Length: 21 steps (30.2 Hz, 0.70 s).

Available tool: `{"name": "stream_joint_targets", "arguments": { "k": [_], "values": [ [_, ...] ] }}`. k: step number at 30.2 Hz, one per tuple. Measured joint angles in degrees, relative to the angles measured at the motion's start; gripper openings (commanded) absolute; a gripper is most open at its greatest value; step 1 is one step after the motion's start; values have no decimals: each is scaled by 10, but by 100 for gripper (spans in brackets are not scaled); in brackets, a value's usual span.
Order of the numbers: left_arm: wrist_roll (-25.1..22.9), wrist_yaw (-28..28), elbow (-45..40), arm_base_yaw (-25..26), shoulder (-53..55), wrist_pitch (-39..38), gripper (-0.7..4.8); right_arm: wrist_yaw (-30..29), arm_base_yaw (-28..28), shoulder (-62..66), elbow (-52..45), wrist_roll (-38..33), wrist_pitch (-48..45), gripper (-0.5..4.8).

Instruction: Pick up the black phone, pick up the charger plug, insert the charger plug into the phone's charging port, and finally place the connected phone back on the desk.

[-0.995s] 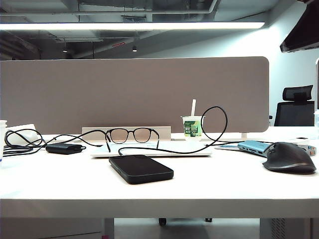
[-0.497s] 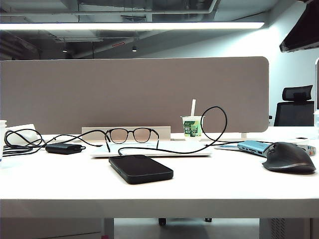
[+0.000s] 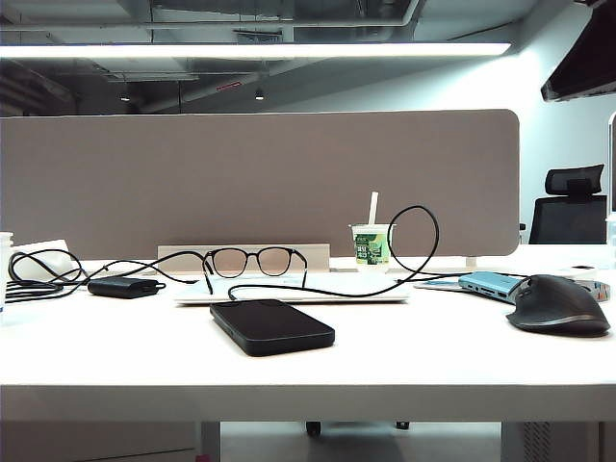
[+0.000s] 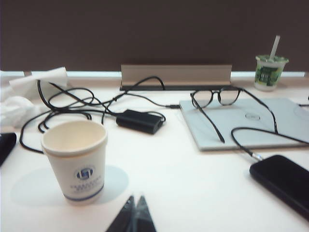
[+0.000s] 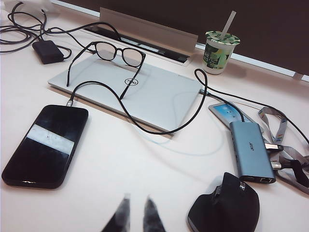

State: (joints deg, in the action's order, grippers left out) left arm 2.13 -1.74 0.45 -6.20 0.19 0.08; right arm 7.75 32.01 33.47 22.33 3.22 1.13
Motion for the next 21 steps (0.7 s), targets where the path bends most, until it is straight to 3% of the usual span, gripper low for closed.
{"name": "stream_joint_targets", "arguments": {
  "k": [6, 21],
  "values": [
    [-50, -4, 0, 0, 0, -11, -5, 0, 0, 0, 0, 0, 0, 45],
    [-50, -8, 0, 0, 0, 1, -3, 0, 0, 0, 0, 0, 0, 45]
  ]
}}
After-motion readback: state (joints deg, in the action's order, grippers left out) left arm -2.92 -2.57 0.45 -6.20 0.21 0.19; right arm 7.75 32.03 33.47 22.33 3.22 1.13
